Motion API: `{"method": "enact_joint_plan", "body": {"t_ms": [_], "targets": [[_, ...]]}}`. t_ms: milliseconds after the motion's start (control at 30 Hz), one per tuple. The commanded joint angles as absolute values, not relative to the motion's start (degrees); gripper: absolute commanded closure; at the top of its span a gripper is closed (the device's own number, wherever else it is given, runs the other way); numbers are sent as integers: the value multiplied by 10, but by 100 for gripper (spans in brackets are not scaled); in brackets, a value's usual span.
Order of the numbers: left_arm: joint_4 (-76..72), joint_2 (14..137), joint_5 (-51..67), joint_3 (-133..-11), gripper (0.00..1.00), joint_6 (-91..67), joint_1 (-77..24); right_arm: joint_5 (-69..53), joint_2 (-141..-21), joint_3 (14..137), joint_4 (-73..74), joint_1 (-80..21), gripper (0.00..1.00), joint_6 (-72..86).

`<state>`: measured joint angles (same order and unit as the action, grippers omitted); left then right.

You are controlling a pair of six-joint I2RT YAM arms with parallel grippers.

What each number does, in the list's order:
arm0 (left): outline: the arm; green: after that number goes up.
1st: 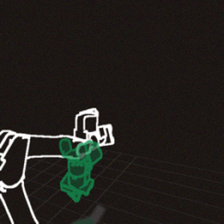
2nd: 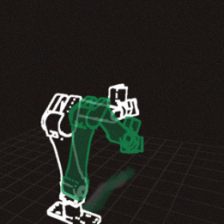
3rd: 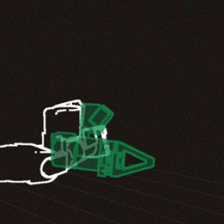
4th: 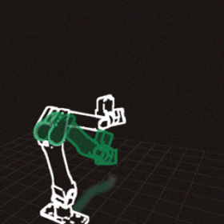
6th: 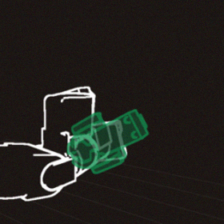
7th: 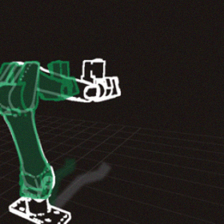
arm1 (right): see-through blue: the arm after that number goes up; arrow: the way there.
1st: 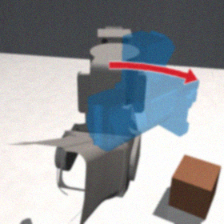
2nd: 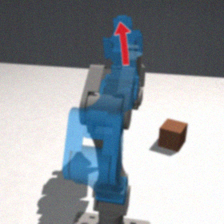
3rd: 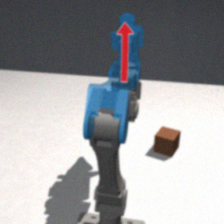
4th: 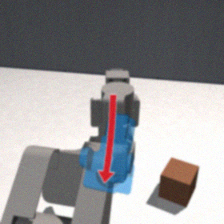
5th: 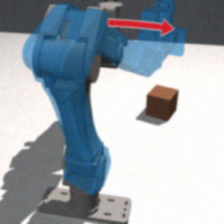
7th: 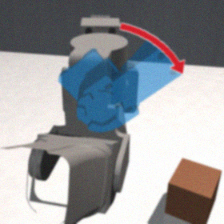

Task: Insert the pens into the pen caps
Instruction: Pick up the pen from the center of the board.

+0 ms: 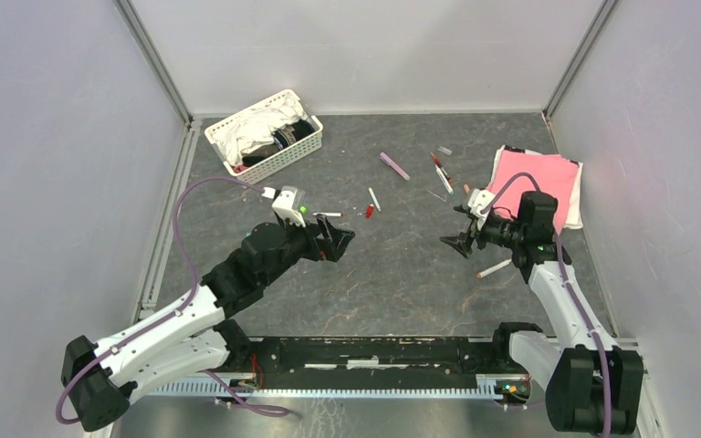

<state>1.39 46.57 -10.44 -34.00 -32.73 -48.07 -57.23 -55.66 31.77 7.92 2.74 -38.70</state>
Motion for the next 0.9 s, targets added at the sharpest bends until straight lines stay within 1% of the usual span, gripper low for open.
{"method": "enact_joint_plan", "body": {"t_ms": [0,100,267,367,700,867], "targets": [[-31,462,-115,-321,0,-294,-479,-525,-574,334,81,29,15,-398],[-41,454,-116,-313,0,-294,-479,-497,-592,331,65,32,14,-381],[-59,448,-114,-306,0,-295,-479,-455,-631,355,79,39,15,-360],[-70,445,-112,-300,0,-296,-479,-442,-641,356,73,47,17,-346],[-94,450,-121,-283,0,-281,-479,-425,-649,353,65,58,17,-338],[-100,466,-135,-295,0,-252,-479,-443,-661,358,89,73,18,-375]]}}
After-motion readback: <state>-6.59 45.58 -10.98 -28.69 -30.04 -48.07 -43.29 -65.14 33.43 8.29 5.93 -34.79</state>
